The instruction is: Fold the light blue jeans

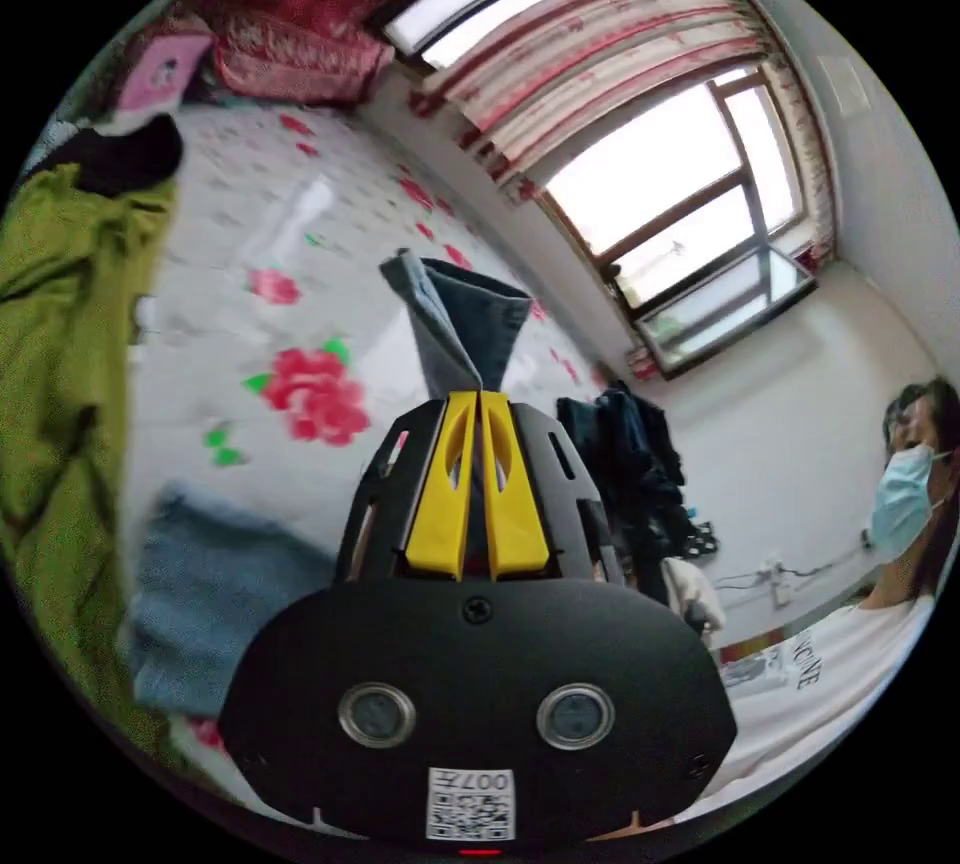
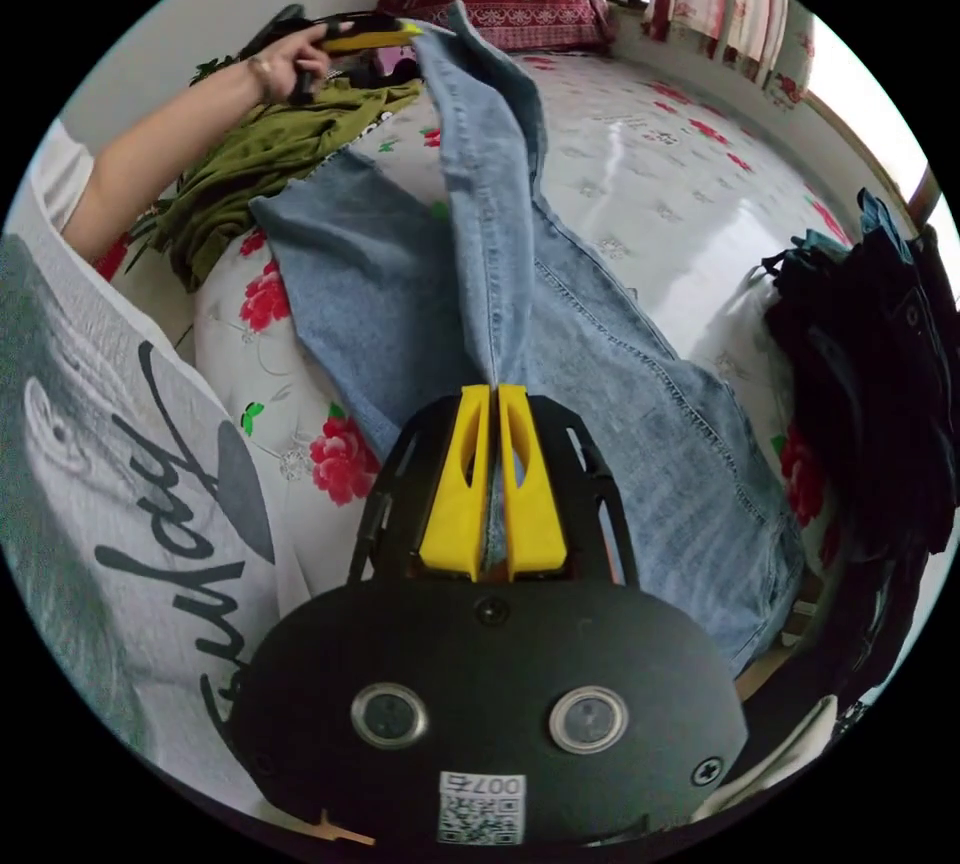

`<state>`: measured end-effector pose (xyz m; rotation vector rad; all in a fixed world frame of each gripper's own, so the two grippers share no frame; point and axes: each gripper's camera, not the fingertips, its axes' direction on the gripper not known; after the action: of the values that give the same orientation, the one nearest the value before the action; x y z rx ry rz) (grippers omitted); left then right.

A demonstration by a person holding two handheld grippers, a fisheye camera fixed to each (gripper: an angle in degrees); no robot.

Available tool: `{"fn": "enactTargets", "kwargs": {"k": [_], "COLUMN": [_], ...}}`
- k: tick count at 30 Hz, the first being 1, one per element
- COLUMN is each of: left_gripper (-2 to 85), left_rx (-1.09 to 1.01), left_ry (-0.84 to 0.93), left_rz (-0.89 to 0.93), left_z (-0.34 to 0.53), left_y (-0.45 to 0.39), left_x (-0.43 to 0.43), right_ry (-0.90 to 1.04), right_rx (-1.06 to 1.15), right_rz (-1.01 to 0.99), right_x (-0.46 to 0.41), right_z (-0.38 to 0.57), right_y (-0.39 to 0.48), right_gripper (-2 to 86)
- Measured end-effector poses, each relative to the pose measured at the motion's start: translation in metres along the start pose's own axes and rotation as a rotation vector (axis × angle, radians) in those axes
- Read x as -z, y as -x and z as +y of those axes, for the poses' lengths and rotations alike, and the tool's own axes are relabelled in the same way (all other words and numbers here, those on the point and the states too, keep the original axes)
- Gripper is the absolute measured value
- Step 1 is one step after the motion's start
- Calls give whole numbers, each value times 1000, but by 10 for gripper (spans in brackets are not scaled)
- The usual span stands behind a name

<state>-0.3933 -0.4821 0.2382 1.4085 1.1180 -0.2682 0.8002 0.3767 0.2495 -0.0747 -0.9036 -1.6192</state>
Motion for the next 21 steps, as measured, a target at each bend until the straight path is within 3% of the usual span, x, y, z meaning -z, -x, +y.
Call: {"fn": "enactTargets", "kwargs": {"k": [2, 5, 9, 11, 16, 18, 21], "left_gripper": [-10, -10, -10, -10, -10, -9, -8], "left_rx": [34, 197, 436, 397, 118, 62, 178], "left_ry": [-2, 92, 105, -5, -20, -9, 145], "left_rz": [-193, -350, -323, -212, -238, -287, -464], "left_z": [39, 104, 164, 157, 123, 132, 171], "left_y": [11, 56, 108, 98, 33, 25, 73], "left_x": [73, 117, 136, 147, 169, 180, 165], "right_ry": [9, 33, 60, 29, -49, -61, 12], "right_rx": [29, 54, 128, 142, 137, 162, 151], "right_rz": [-6, -64, -56, -27, 5, -13, -138], "right_x": [5, 8, 22, 45, 111, 127, 106], "right_z": [0, 2, 5, 1, -8, -3, -1], "right_y": [8, 21, 38, 39, 32, 35, 40], "right_gripper": [-2, -2, -2, -1, 0, 1, 9]}}
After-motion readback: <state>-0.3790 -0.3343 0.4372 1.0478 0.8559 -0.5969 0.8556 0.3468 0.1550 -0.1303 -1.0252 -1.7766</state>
